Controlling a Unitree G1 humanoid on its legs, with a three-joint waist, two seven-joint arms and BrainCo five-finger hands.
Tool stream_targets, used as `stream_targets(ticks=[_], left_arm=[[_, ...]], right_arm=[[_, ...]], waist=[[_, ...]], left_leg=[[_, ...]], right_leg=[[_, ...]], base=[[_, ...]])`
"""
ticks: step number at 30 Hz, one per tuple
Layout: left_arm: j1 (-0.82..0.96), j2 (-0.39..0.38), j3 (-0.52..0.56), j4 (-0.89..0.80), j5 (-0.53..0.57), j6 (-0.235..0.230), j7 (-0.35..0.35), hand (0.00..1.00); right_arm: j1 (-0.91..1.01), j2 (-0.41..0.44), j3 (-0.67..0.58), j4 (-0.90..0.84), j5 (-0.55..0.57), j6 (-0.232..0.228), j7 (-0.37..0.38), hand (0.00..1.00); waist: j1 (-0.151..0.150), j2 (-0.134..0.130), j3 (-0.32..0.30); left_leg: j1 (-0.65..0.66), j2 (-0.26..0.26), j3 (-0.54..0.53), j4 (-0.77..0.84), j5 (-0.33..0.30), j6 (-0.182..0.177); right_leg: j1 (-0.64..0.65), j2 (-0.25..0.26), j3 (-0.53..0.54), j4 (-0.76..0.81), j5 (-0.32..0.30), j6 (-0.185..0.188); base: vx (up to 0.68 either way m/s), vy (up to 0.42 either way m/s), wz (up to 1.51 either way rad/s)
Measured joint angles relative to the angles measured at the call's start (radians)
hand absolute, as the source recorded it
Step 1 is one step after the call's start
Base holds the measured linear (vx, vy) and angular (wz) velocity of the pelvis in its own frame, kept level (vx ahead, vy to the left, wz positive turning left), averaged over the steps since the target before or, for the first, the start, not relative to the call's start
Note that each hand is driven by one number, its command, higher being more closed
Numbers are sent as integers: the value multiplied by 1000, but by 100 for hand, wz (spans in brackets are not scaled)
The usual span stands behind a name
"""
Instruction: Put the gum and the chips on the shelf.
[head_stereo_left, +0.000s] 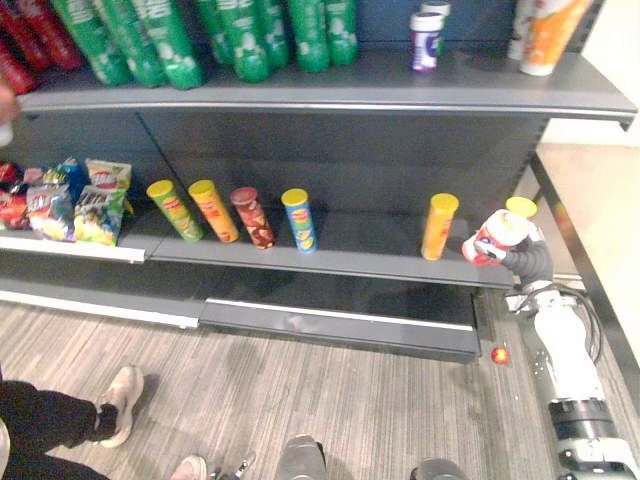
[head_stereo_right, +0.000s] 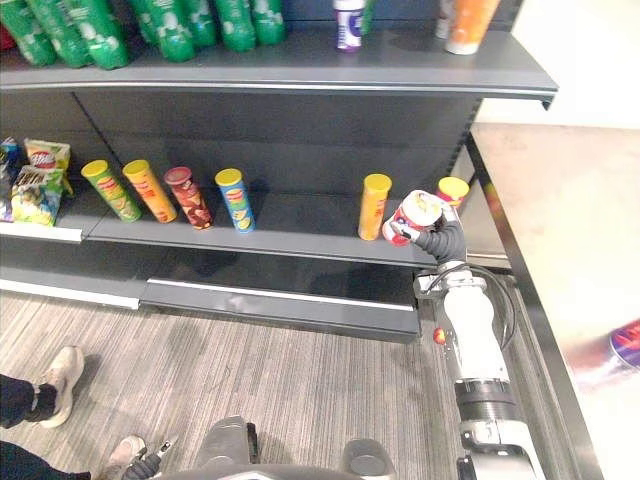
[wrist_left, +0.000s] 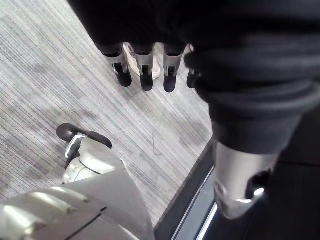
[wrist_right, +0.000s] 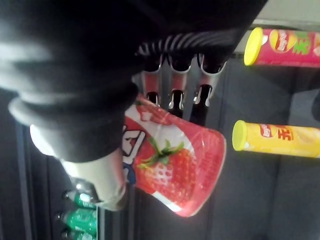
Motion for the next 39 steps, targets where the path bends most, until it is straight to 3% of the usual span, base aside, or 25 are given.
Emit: stream_targets(ticks=[2, 3, 4, 5, 8, 9, 10, 12, 15, 19, 25, 30, 31, 34, 36, 37, 38, 39], left_arm=[[-2, -13, 10, 14, -4, 0, -4, 0], [0, -21, 19, 14, -5, -1, -5, 0], [8, -34, 31, 15, -7, -1, -5, 0], [10, -40, 31, 14, -8, -2, -5, 0], [39, -40, 42, 14, -10, -1, 1, 0], [52, -39, 45, 16, -11, 0, 1, 0], [50, -22, 72, 25, -23, -1, 1, 0], [22, -4, 82, 33, -40, -1, 1, 0], [-18, 1, 82, 27, -40, -8, -13, 0], [-22, 1, 64, 26, -36, -11, -38, 0], [-11, 8, 58, 27, -26, -6, -76, 0], [-8, 8, 58, 26, -15, -4, -70, 0], [-8, 9, 58, 24, -16, -4, -66, 0], [-21, 21, 57, -1, -29, -5, -55, 0], [-22, 22, 57, -26, -39, -5, -46, 0], [-22, 27, 57, -27, -40, -5, -44, 0], [-27, 32, 59, -26, -43, 0, -38, 0], [-26, 20, 59, -25, -46, 2, -36, 0]], right_arm=[[0, 17, 0, -30, -18, -2, -21, 100], [0, 24, 8, -37, -24, -4, -27, 100], [-2, 37, 18, -43, -26, -10, -38, 100], [-9, 39, 32, -45, -26, -12, -46, 100], [-23, 49, 83, -49, -25, -12, -31, 100], [-22, 50, 84, -56, -25, -14, -18, 100], [-11, 67, 84, -57, -25, -16, -10, 100], [-6, 66, 69, -70, -25, -19, 10, 100], [4, 64, 15, -93, -25, -33, 13, 100], [39, 32, -24, -81, -26, -33, -3, 100], [38, 27, -71, -69, -27, -47, -13, 100], [16, 27, -61, -19, -28, -63, -12, 100], [2, 28, -50, 11, -28, -65, -11, 100], [-29, 27, -28, 52, -28, -72, -13, 100], [-47, 27, -22, 59, -27, -76, -24, 100], [-49, 27, -18, 59, -26, -77, -26, 100], [-52, 24, -15, 60, -26, -76, -29, 100], [-49, 21, -16, 63, -25, -74, -30, 100]], waist=[[1, 10, 11], [0, 11, 15], [1, 12, 14], [7, 13, 14], [15, 25, 9], [25, 45, 2], [33, 2, -1], [13, -33, -6], [-1, -27, -10], [1, -8, -15], [3, -5, -19], [18, -6, -18], [28, -3, -17], [33, -9, -16], [38, -35, -18], [38, -50, -17], [42, -66, -12], [44, -47, -16]], left_leg=[[-7, -1, -19, 12, 14, -11], [-3, -10, -33, 0, -29, -27], [12, -34, -82, -74, -92, -42], [21, -46, -122, -177, -116, -57], [45, -23, -180, -361, -120, -63], [65, -19, -200, -377, -94, -105], [71, -43, -162, -334, -127, -116], [50, -78, -127, -245, -185, -96], [39, -116, -77, -172, -239, -52], [82, -138, -48, -229, -236, -24], [103, -153, -9, -326, -210, 20], [133, -152, 37, -354, -199, 44], [150, -141, 56, -359, -200, 45], [158, -122, 67, -362, -200, 44], [146, -121, 66, -338, -220, 13], [140, -127, 64, -324, -228, 1], [133, -127, 53, -300, -242, -22], [127, -100, 32, -308, -239, -42]], right_leg=[[-3, 5, 47, -2, 3, -5], [-3, 5, 66, -3, 3, -5], [-9, 6, 100, -4, 2, -6], [-21, 16, 138, -7, 2, -6], [-21, 64, 231, -20, -6, 8], [-17, 83, 274, -10, -23, 28], [-20, 62, 317, -1, -33, 36], [-9, 17, 333, -25, -22, 52], [0, -35, 347, -41, 19, 64], [-4, -60, 348, -57, 119, 43], [-60, -77, 312, -59, 259, 23], [-155, -96, 213, 70, 289, -20], [-167, -96, 188, 90, 257, -23], [-181, -87, 105, 13, 225, -4], [-182, -87, 79, -115, 255, 35], [-176, -91, 76, -142, 262, 38], [-170, -94, 70, -157, 234, 119], [-171, -63, 49, -158, 223, 112]], base=[[62, -46, -53], [91, -1, -64], [95, 49, -73], [148, 116, -96], [194, 217, -105], [279, 384, -138], [229, 323, -105], [200, 281, -52], [192, 293, -33], [143, 184, -23], [38, 74, -17], [10, 33, -24], [-4, -28, -49], [-51, -89, -16], [-50, -230, -3], [-16, -259, 6], [14, -292, 10], [30, -302, 14]])
